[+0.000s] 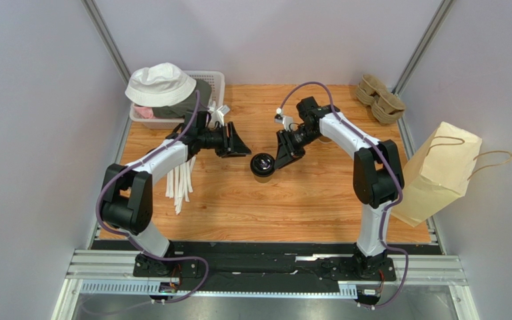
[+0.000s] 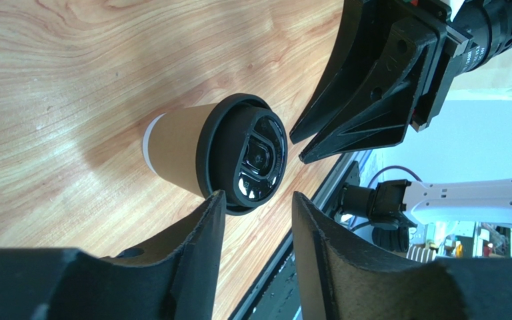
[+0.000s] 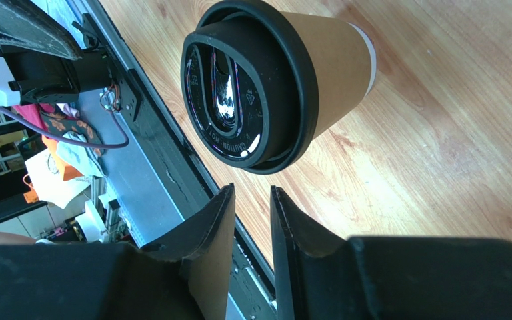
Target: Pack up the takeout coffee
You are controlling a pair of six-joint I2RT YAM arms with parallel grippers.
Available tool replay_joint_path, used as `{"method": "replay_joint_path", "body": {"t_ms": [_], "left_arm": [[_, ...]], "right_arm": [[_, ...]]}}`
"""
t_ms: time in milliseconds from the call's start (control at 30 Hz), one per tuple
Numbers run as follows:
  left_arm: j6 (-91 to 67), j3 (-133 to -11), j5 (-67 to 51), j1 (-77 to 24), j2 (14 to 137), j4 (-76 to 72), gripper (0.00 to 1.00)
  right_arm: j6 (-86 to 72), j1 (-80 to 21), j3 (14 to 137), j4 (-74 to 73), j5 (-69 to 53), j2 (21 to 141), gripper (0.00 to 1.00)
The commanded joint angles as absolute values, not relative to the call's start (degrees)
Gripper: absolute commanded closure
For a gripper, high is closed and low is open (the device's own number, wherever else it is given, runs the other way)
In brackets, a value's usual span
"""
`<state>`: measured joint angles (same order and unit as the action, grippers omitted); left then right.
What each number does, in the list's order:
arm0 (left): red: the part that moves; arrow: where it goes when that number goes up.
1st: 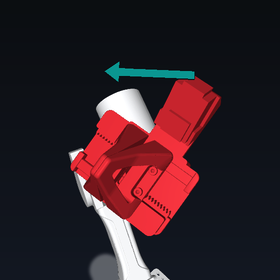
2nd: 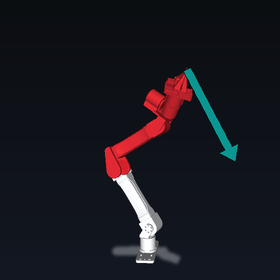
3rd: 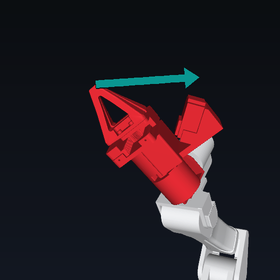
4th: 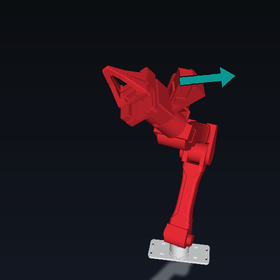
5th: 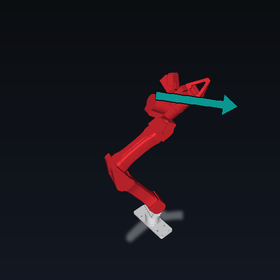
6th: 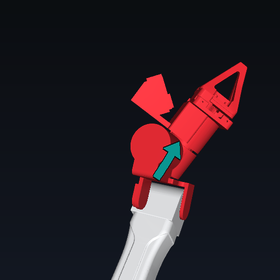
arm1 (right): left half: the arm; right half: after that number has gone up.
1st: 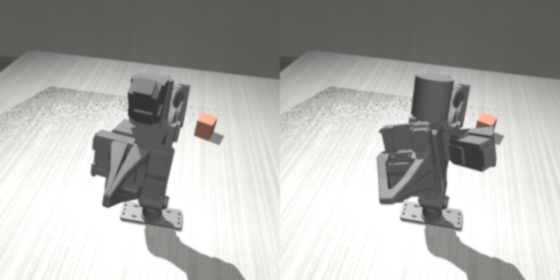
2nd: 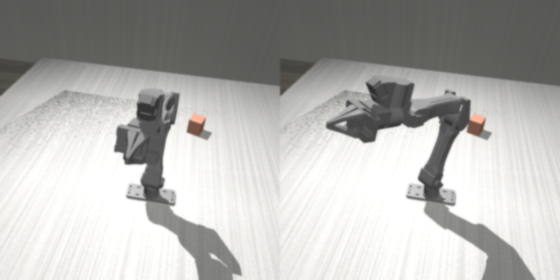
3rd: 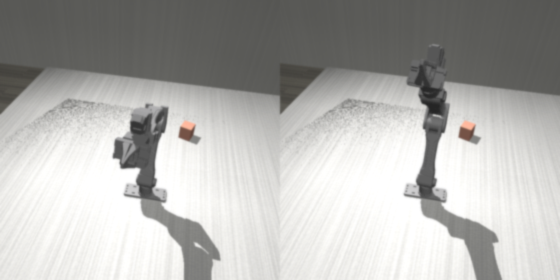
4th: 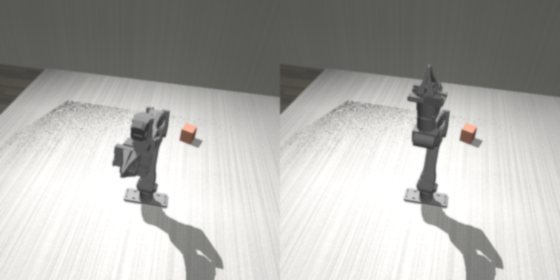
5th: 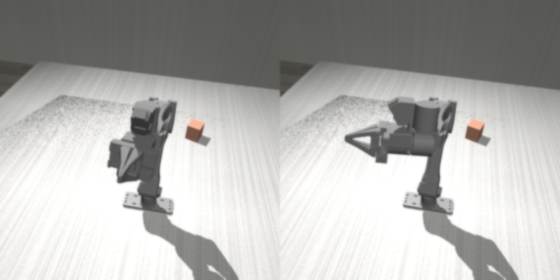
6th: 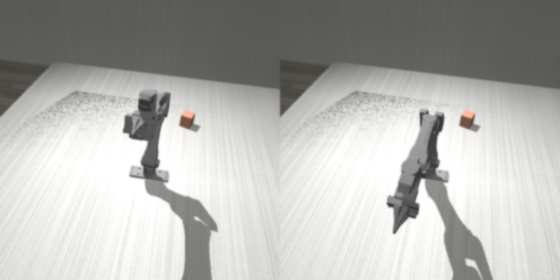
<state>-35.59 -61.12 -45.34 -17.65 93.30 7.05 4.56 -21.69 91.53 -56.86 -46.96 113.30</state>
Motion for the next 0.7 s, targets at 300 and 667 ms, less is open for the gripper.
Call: {"method": "replay_joint_path", "body": {"t_ms": [300, 667], "left_arm": [[-30.76, -61.96, -49.31, -11.87, 91.5, 10.63, 0.34], [-32.15, -53.97, -50.01, -8.79, 86.66, 11.52, 0.34]], "right_arm": [[3.17, -23.73, 90.7, -50.63, -51.15, 115.49, 0.63], [0.97, -24.87, 91.93, -48.69, -50.89, 116.01, 0.53]]}}
